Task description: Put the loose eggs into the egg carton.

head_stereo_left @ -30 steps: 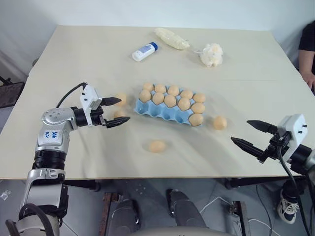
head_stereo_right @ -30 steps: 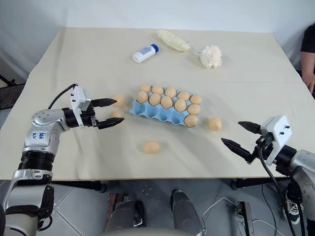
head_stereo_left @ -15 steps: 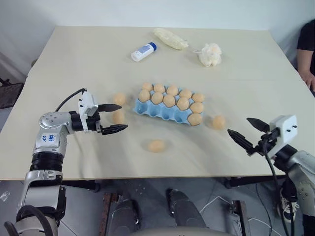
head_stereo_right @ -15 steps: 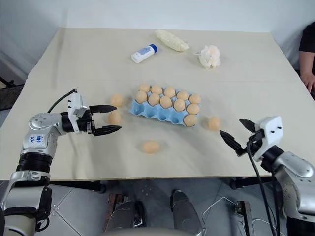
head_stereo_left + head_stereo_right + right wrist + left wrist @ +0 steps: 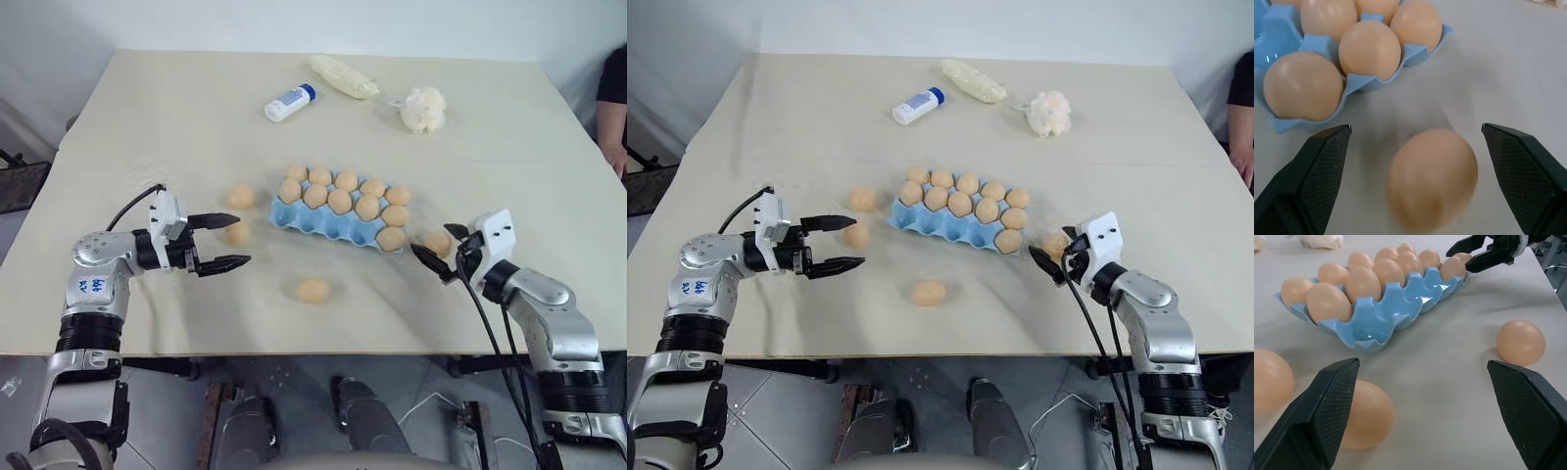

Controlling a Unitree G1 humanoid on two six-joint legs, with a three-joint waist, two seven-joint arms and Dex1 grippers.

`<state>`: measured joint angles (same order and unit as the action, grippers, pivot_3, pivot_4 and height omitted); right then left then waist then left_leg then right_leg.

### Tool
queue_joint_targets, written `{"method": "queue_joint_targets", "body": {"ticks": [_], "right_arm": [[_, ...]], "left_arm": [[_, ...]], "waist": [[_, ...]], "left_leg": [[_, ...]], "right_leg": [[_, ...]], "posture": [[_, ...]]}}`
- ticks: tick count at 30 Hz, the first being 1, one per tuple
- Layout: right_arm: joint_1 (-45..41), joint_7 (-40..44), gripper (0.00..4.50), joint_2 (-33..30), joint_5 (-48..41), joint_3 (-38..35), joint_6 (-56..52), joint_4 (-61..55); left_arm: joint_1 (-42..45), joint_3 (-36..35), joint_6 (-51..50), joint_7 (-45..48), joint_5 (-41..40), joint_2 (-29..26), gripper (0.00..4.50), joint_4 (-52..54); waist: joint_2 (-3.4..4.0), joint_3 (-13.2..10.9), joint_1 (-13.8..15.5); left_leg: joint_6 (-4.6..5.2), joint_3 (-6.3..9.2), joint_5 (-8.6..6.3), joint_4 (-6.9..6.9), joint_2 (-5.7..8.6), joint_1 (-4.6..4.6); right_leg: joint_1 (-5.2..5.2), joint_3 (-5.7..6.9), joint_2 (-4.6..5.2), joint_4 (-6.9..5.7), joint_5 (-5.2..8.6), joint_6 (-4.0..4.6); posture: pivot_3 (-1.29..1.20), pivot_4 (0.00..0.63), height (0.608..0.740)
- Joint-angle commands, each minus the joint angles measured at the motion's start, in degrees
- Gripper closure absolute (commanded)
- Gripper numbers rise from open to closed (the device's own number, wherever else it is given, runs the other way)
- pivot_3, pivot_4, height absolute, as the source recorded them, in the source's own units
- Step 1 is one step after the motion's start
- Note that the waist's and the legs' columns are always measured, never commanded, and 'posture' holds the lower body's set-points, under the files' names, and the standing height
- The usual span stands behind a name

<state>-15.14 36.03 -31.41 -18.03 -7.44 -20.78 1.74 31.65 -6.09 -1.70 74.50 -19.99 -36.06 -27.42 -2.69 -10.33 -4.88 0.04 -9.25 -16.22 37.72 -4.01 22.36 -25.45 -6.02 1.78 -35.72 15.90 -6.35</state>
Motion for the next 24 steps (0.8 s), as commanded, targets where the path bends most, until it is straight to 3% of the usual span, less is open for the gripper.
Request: {"method": "queue_joint_targets", "body": {"ticks": [1,3,9,18,24], "right_arm": [[-0.7,-0.7,0.19,-0.2,0.5,0.4,-2.8,-0.4],[-0.4,-1.2,0.61,0.0,0.3,0.1,-3.4,-1.3],[0.8,-2.5,2.53,-0.8,-1.0,-2.5,-5.1,-7.4],[-1.1,-4.3,2.59,-1.8,-5.9,-5.2,-14.1,-19.8],[-9.9,-8.9,2.59,5.3,-5.0,2.3,-16.8,-19.7]], "left_arm": [[-0.4,-1.3,0.5,-0.4,-1.3,-0.3,0.01,2.3],[-0.5,-1.4,0.4,-0.6,-1.3,-0.3,0.0,2.3],[-0.5,-1.8,0.4,-0.8,-1.6,-0.5,0.0,2.3],[-0.6,-2.1,0.3,-1.1,-1.9,-0.4,0.0,2.7],[-0.4,-2.4,1.0,-1.4,-2.6,0.4,0.0,2.5]], "waist": [[0.0,0.0,0.0],[0.0,0.0,0.0],[0.0,0.0,-0.1],[0.0,0.0,-0.1],[0.0,0.0,-0.2]], "left_leg": [[0.0,0.0,0.0,0.0,0.0,0.0],[-0.01,0.0,0.0,0.0,-0.01,0.0],[-0.03,0.0,0.01,0.0,-0.02,0.0],[-0.05,0.07,0.02,0.0,-0.04,-0.01],[-0.07,0.1,0.03,-0.01,-0.09,-0.03]], "right_leg": [[0.0,0.0,0.0,0.0,0.0,0.0],[0.0,0.01,0.0,-0.01,0.0,0.01],[0.0,0.02,0.0,-0.03,0.01,0.01],[-0.01,0.03,-0.01,-0.05,0.01,0.02],[-0.01,0.04,-0.03,-0.08,0.09,0.17]], "posture": [[0.0,0.15,0.74],[0.0,0.15,0.74],[0.0,0.15,0.74],[0.0,0.15,0.74],[0.0,0.15,0.74]]}}
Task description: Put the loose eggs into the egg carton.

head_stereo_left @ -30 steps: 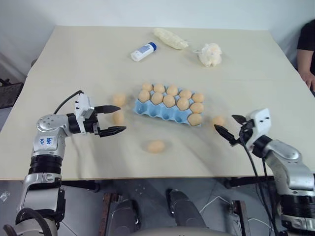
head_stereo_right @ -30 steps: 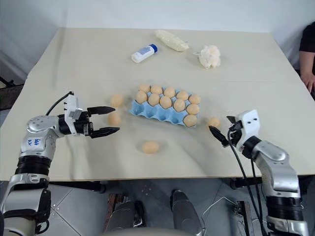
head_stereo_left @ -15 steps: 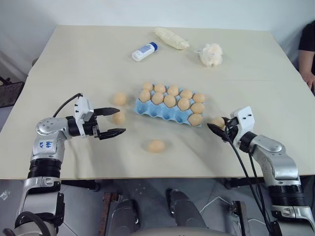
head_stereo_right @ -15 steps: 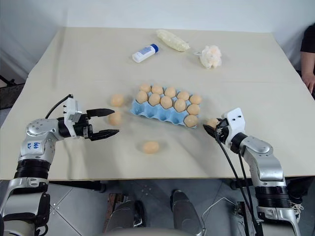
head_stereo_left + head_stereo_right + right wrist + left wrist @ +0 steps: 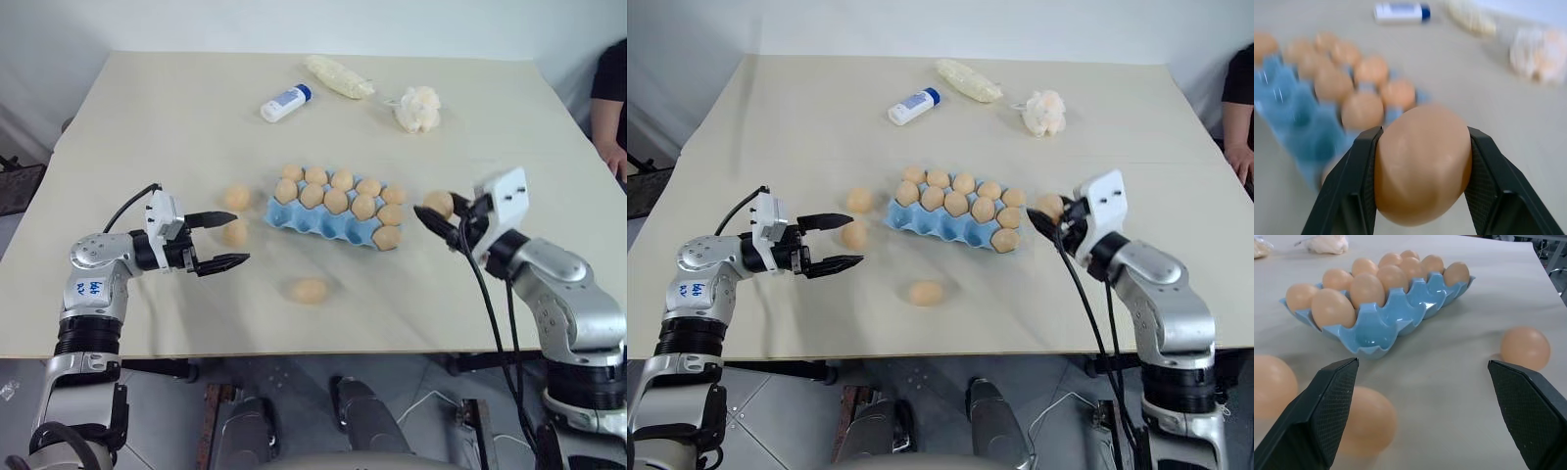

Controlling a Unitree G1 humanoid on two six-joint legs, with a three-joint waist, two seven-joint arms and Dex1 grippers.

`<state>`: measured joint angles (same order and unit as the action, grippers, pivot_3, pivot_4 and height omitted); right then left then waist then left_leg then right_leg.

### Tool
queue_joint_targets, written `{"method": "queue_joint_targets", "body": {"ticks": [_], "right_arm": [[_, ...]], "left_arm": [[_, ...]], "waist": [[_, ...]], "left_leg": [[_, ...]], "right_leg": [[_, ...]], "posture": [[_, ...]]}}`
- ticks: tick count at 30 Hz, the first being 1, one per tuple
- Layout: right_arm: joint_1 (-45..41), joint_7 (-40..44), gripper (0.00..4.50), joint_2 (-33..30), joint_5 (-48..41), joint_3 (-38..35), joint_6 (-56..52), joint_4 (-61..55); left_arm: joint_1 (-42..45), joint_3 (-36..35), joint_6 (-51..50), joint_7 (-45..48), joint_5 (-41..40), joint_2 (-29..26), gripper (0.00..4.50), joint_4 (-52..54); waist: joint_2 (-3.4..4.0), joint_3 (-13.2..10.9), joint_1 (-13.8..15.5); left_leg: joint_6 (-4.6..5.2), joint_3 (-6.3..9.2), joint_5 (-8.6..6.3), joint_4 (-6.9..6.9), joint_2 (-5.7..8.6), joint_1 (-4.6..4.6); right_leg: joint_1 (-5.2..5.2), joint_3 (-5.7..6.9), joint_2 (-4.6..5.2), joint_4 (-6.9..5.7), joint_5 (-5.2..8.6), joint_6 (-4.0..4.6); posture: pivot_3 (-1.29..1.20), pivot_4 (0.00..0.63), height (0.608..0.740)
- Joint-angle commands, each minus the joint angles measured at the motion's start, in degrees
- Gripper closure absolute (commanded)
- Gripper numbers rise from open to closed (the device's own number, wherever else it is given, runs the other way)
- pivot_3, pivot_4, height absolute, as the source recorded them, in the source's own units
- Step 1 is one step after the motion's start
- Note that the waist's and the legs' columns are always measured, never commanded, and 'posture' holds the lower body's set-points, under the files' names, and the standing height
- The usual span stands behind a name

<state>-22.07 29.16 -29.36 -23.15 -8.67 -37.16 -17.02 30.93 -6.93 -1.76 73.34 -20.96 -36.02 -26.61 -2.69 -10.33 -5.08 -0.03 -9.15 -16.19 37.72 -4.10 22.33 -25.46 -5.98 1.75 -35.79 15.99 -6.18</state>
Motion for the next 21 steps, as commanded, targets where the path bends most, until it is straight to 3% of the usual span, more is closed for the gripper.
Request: {"method": "queue_joint_targets", "body": {"ticks": [1,8,14,15,21], "right_arm": [[-4.4,-2.6,2.59,5.1,1.1,5.4,0.1,1.1],[-6.3,0.0,2.59,8.0,5.7,12.9,5.2,9.2],[-7.4,1.2,2.59,8.1,6.9,13.8,6.0,11.2],[-7.5,1.4,1.87,8.0,7.1,13.8,5.8,11.4],[-7.4,4.3,0.03,6.7,5.2,13.1,4.2,7.0]], "left_arm": [[0.4,-1.6,1.3,-0.4,-1.7,0.5,0.0,1.7],[-0.8,-2.4,1.0,-1.1,-2.0,0.5,0.0,3.9],[-2.6,-3.3,0.5,-2.1,-2.6,-0.1,0.0,6.2],[-2.8,-3.3,0.4,-2.2,-2.6,-0.1,0.0,6.3],[-3.8,-3.6,-0.1,-2.7,-3.0,-0.2,0.0,7.5]], "waist": [[0.0,0.0,-0.1],[0.0,0.0,0.4],[0.0,0.0,0.1],[0.0,0.0,0.1],[0.0,0.0,0.1]], "left_leg": [[-0.01,0.0,0.0,0.0,-0.02,0.01],[-0.12,0.01,-0.03,-0.03,-0.05,0.19],[-0.26,-0.07,-0.02,0.02,-0.09,0.22],[-0.26,-0.06,-0.03,0.01,-0.11,0.19],[-0.28,0.03,-0.01,0.01,-0.21,0.09]], "right_leg": [[0.0,0.02,-0.02,-0.01,0.01,0.01],[-0.06,0.36,-0.01,0.0,0.09,0.15],[-0.06,0.44,0.02,0.06,0.09,0.14],[-0.06,0.45,0.0,0.03,0.09,0.14],[-0.06,0.53,-0.07,-0.16,0.09,0.15]], "posture": [[0.0,0.15,0.74],[0.0,0.15,0.74],[0.0,0.15,0.74],[0.0,0.15,0.74],[0.0,0.15,0.74]]}}
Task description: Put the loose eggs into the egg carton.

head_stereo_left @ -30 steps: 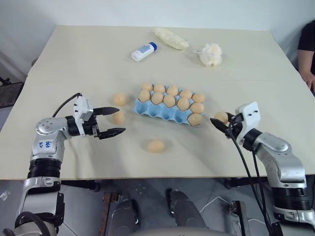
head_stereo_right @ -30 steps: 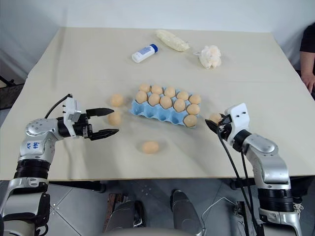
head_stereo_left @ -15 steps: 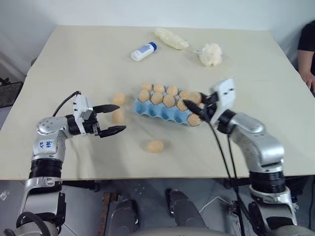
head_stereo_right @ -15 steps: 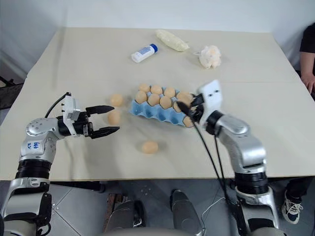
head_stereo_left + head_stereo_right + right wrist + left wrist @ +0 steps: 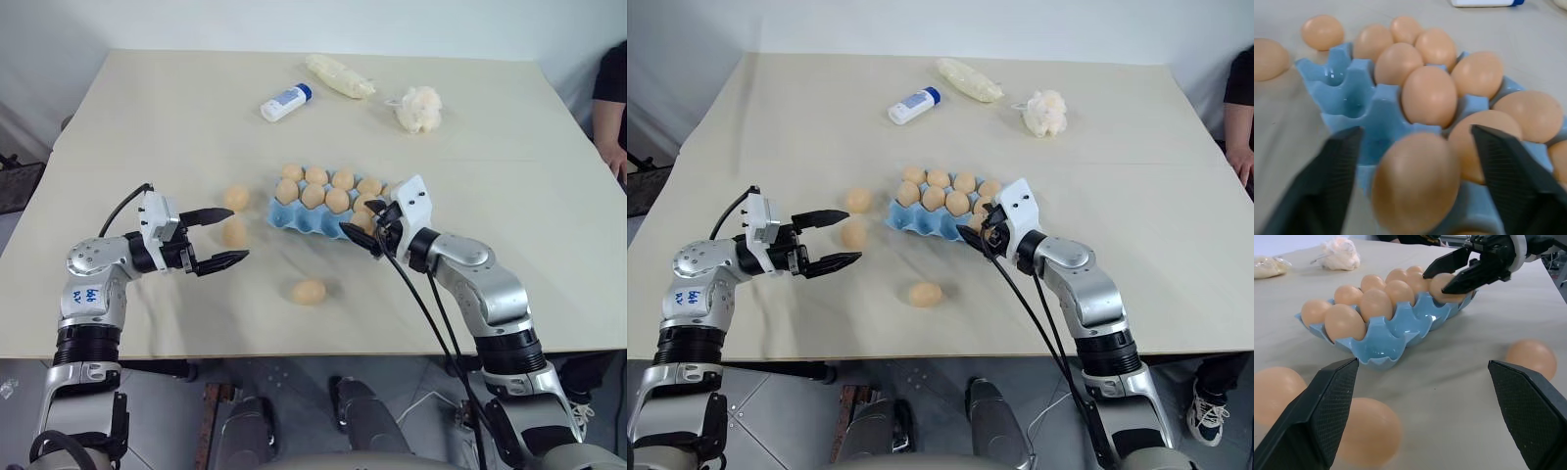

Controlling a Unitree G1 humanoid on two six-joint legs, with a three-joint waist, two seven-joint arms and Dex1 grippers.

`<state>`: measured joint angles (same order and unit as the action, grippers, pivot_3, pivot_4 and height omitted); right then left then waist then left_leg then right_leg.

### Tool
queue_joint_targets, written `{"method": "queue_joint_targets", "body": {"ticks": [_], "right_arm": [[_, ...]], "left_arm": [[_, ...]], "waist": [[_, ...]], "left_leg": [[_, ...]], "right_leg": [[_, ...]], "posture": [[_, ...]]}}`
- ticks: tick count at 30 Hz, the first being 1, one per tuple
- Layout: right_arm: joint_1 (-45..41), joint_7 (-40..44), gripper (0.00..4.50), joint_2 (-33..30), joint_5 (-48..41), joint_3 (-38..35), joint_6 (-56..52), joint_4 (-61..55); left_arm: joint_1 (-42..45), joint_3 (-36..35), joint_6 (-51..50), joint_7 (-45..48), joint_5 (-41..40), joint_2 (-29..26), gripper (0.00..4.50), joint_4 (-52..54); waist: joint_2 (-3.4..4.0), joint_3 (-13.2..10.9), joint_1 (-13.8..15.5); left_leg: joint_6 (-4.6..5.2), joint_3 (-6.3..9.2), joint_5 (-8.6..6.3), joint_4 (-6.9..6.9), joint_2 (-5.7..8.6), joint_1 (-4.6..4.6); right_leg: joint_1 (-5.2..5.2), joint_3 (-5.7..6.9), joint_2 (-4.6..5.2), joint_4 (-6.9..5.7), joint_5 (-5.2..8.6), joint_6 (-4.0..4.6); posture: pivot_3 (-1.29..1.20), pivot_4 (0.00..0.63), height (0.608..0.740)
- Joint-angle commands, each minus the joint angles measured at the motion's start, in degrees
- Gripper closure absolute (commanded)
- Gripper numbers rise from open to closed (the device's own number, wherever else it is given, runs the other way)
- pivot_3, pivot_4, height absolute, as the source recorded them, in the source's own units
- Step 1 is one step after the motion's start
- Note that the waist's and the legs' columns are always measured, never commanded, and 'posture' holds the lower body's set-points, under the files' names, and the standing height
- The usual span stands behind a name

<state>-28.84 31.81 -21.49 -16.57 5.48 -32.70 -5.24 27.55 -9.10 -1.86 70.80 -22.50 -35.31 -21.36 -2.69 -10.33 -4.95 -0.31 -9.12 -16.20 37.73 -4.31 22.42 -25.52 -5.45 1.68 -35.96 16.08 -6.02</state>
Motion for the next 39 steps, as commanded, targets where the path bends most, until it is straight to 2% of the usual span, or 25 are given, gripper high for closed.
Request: {"method": "queue_joint_targets", "body": {"ticks": [1,7,12,16,20,25,32,39], "right_arm": [[-0.5,2.2,0.03,-1.6,-1.9,-1.3,-0.6,-5.7],[0.5,4.9,0.03,-5.0,-5.0,-4.0,-3.3,-10.7],[4.5,10.2,0.03,-10.8,-10.7,-9.0,-5.0,-16.1],[14.2,20.6,0.03,-16.6,-15.9,-16.3,0.3,-18.4],[24.5,30.1,0.03,-20.0,-17.7,-22.5,7.9,-14.9],[33.1,38.8,0.03,-22.9,-17.6,-26.1,14.4,-11.2],[31.4,37.5,0.03,-23.0,-18.5,-25.0,14.9,-13.2],[24.6,30.1,0.03,-18.8,-15.3,-14.9,13.5,-16.6]], "left_arm": [[-0.5,-1.5,-0.1,-0.2,-1.5,-1.0,0.0,2.3],[-0.4,-1.6,-0.2,-0.3,-1.9,-1.1,0.0,2.5],[-0.2,-1.6,-0.3,-0.3,-2.1,-1.2,0.0,2.3],[-0.2,-2.2,-0.5,0.2,-2.7,-1.1,0.0,1.8],[-0.8,-3.3,0.0,3.0,-4.7,-1.0,0.0,1.0],[-1.3,-5.5,2.5,6.7,-7.1,-1.2,0.0,-1.3],[-2.3,-7.3,4.0,11.4,-8.8,-1.6,0.0,-3.6],[-4.5,-7.2,6.3,16.7,-7.9,-3.8,0.0,-5.7]], "waist": [[0.0,0.0,0.0],[0.0,0.0,0.1],[0.0,0.0,0.2],[-0.01,0.0,0.7],[-0.01,0.0,1.3],[-0.01,0.0,1.4],[-0.01,0.0,0.7],[-0.02,0.0,0.2]], "left_leg": [[0.0,0.0,0.0,0.0,0.0,0.0],[-0.01,0.03,-0.02,-0.02,-0.03,0.02],[-0.02,0.06,-0.07,-0.07,-0.04,0.05],[-0.03,0.17,-0.09,-0.1,-0.05,0.08],[-0.03,0.22,-0.09,-0.09,-0.07,0.1],[-0.04,0.22,-0.08,0.01,-0.08,-0.08],[-0.04,0.4,0.04,0.09,-0.11,-0.27],[-0.11,0.62,0.0,0.09,-0.23,-0.24]], "right_leg": [[0.0,0.0,0.0,-0.01,0.0,0.0],[0.0,0.06,0.0,0.05,0.02,0.03],[0.0,0.09,0.0,0.13,0.06,0.1],[0.03,0.21,-0.01,0.2,0.08,0.13],[0.08,0.28,-0.05,0.27,0.08,0.1],[0.21,0.26,-0.07,0.17,0.07,0.1],[0.43,0.25,-0.05,0.16,0.2,0.62],[0.43,0.31,-0.1,0.17,0.21,0.66]], "posture": [[0.0,0.15,0.74],[0.0,0.15,0.74],[0.0,0.15,0.74],[0.0,0.15,0.74],[0.0,0.15,0.74],[0.0,0.15,0.74],[0.0,0.15,0.74],[0.0,0.15,0.74]]}}
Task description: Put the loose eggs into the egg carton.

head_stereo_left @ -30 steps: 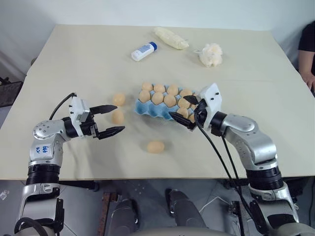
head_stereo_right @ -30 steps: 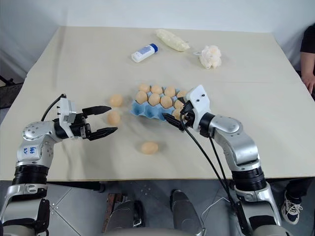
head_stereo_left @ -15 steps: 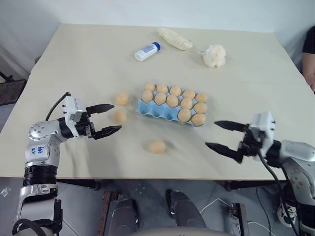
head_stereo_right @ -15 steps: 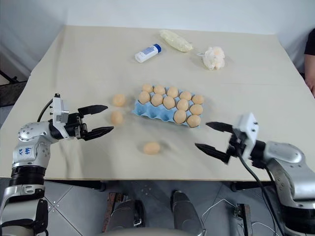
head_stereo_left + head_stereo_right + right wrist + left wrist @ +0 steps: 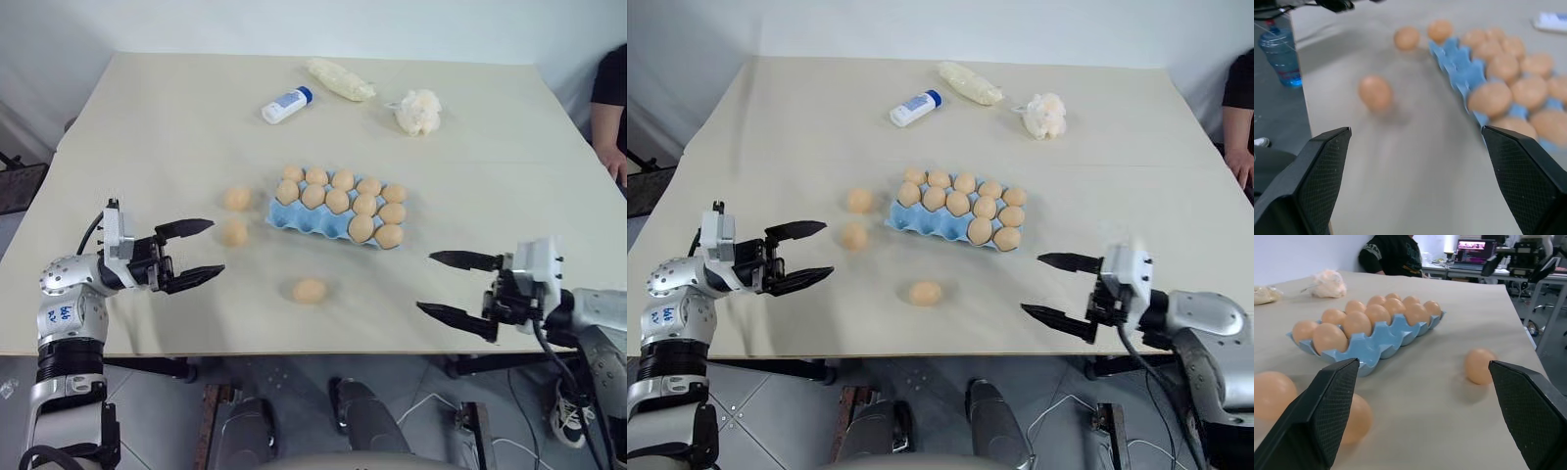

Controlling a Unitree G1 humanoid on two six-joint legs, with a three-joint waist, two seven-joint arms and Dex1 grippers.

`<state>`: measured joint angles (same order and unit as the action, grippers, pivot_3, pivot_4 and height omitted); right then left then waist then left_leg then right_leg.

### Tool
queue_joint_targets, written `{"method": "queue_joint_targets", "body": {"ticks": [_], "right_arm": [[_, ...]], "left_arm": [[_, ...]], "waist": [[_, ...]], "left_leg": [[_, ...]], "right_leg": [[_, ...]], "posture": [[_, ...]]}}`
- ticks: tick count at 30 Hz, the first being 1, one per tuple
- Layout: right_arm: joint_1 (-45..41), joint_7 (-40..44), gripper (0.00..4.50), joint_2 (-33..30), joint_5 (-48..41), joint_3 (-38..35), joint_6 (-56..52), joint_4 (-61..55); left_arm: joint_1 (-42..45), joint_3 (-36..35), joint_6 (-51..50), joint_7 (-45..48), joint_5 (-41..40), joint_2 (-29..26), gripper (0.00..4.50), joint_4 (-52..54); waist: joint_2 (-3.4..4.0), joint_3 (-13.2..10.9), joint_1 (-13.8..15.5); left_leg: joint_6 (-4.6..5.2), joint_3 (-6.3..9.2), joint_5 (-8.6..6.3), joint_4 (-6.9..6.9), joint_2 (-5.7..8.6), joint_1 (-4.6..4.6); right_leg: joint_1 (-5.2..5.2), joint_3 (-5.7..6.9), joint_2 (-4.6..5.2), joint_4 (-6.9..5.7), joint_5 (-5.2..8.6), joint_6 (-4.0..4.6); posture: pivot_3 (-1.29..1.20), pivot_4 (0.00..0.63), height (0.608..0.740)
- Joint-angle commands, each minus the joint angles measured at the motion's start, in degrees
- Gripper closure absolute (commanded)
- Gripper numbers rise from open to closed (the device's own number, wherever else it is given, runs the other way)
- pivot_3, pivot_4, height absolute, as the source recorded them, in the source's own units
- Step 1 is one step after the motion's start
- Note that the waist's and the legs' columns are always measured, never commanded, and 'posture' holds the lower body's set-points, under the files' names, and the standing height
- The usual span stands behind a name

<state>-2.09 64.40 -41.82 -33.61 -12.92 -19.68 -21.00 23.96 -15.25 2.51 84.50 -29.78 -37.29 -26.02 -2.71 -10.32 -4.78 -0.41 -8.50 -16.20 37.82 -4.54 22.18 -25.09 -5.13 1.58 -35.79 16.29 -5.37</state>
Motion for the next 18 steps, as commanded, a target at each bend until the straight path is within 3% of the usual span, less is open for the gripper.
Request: {"method": "queue_joint_targets", "body": {"ticks": [1,7,18], "right_arm": [[-3.1,-3.1,0.03,2.0,2.6,4.7,0.8,-0.3],[-8.7,-3.4,0.03,5.3,7.0,12.0,3.7,4.6],[-21.8,-8.2,0.03,13.3,12.3,24.9,-4.1,8.3]], "left_arm": [[-1.1,-0.9,2.4,3.9,-0.3,-2.1,0.0,-1.5],[-1.9,1.8,3.8,7.1,1.3,-4.2,0.0,-3.3],[-1.2,4.4,6.3,7.9,1.0,-7.5,0.0,-5.8]], "waist": [[0.0,0.0,0.0],[0.0,0.0,0.1],[0.01,0.0,-0.1]], "left_leg": [[-0.01,0.0,-0.01,-0.01,0.0,0.0],[-0.03,-0.02,-0.06,-0.03,-0.02,0.07],[-0.13,-0.06,-0.09,-0.07,-0.15,0.19]], "right_leg": [[-0.01,0.0,0.0,0.0,0.02,0.04],[-0.09,0.02,0.01,0.04,0.05,0.08],[-0.4,0.02,-0.03,-0.16,0.05,0.09]], "posture": [[0.0,0.15,0.74],[0.0,0.15,0.74],[0.0,0.15,0.74]]}}
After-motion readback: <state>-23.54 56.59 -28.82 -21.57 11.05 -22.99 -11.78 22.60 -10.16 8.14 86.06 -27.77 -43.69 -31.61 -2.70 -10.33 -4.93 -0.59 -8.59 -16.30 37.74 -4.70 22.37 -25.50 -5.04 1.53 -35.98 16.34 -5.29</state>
